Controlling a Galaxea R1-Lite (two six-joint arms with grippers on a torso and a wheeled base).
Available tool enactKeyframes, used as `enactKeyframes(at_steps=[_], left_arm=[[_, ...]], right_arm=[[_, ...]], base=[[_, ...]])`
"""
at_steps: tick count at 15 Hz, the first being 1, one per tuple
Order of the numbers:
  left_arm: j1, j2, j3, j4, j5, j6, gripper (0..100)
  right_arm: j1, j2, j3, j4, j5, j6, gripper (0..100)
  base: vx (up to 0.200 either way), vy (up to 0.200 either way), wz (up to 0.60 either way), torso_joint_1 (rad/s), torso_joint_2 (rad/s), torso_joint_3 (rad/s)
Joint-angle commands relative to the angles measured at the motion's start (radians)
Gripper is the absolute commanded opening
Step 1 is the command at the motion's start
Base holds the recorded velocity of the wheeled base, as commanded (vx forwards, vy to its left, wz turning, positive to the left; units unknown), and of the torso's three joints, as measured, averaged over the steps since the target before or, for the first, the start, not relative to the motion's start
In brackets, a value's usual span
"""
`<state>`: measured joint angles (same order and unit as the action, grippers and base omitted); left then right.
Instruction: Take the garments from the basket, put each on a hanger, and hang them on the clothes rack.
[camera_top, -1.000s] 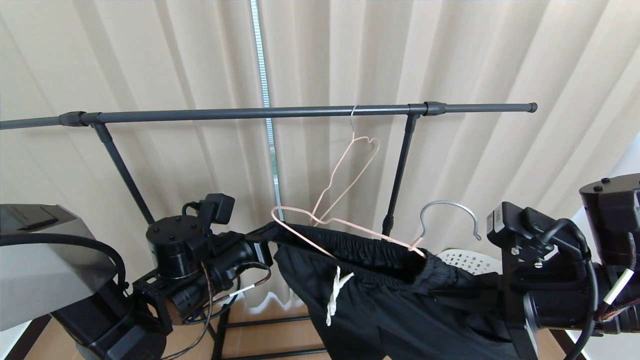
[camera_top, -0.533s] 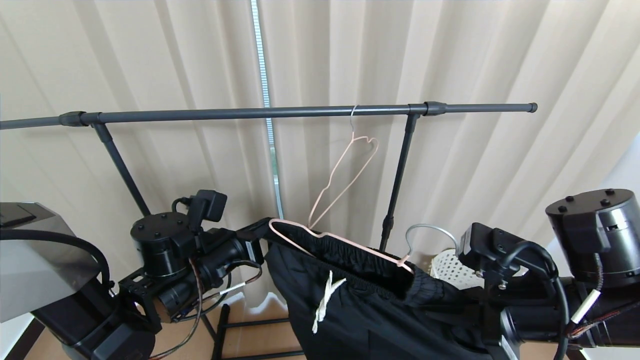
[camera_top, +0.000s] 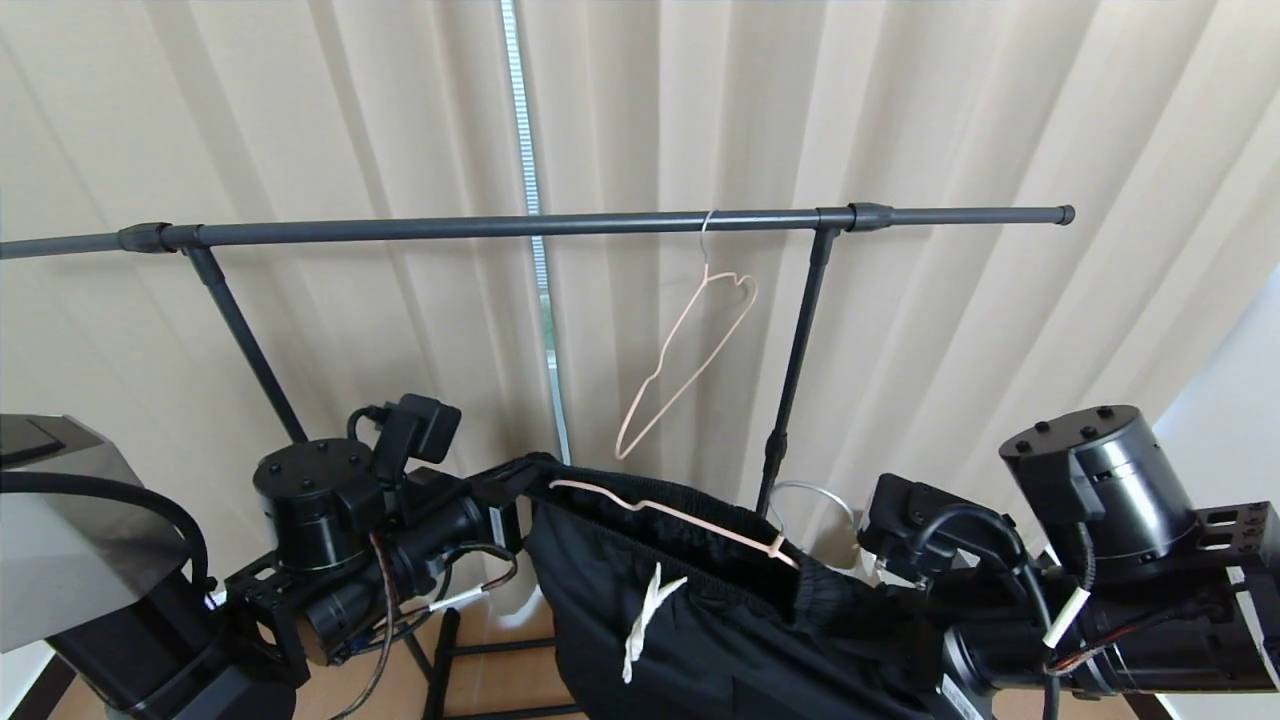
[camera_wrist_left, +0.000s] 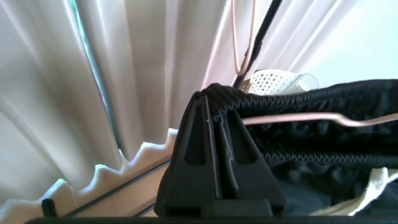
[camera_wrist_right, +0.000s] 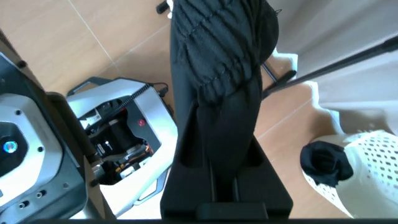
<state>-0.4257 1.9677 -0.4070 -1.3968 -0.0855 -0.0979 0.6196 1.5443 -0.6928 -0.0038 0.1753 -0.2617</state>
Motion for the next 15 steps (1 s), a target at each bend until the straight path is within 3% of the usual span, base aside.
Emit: enactKeyframes(at_steps=[1, 3, 6, 7, 9, 15], left_arm=[[-0.008, -0.016, 0.007, 0.002, 0.0, 0.007, 0], [-0.031, -0.058, 0.014, 0.064, 0.001, 0.033, 0], [-0.091, -0.153, -0.012, 0.259, 0.009, 0.043, 0], [-0.123, -0.208, -0.046, 0.378, 0.029, 0.041, 0], [-0.173, -0.254, -0.075, 0.49, 0.075, 0.035, 0], [-0.246, -0.288, -0.073, 0.518, 0.105, 0.033, 0]], right_arm=[[0.002, 0.059, -0.004, -0.004, -0.027, 0.001, 0], [0.009, 0.08, -0.016, -0.008, -0.051, 0.002, 0], [0.026, 0.089, -0.007, -0.064, -0.054, 0.009, 0], [0.037, 0.089, -0.004, -0.076, -0.079, 0.016, 0], [0.069, 0.102, -0.004, -0.088, -0.099, 0.061, 0], [0.118, 0.195, 0.039, -0.258, -0.16, 0.084, 0]], base=[[0.0, 0.0, 0.0, 0.0, 0.0, 0.0], [0.0, 0.0, 0.0, 0.0, 0.0, 0.0], [0.0, 0.0, 0.0, 0.0, 0.0, 0.0], [0.0, 0.0, 0.0, 0.0, 0.0, 0.0], [0.0, 0.0, 0.0, 0.0, 0.0, 0.0], [0.0, 0.0, 0.0, 0.0, 0.0, 0.0]])
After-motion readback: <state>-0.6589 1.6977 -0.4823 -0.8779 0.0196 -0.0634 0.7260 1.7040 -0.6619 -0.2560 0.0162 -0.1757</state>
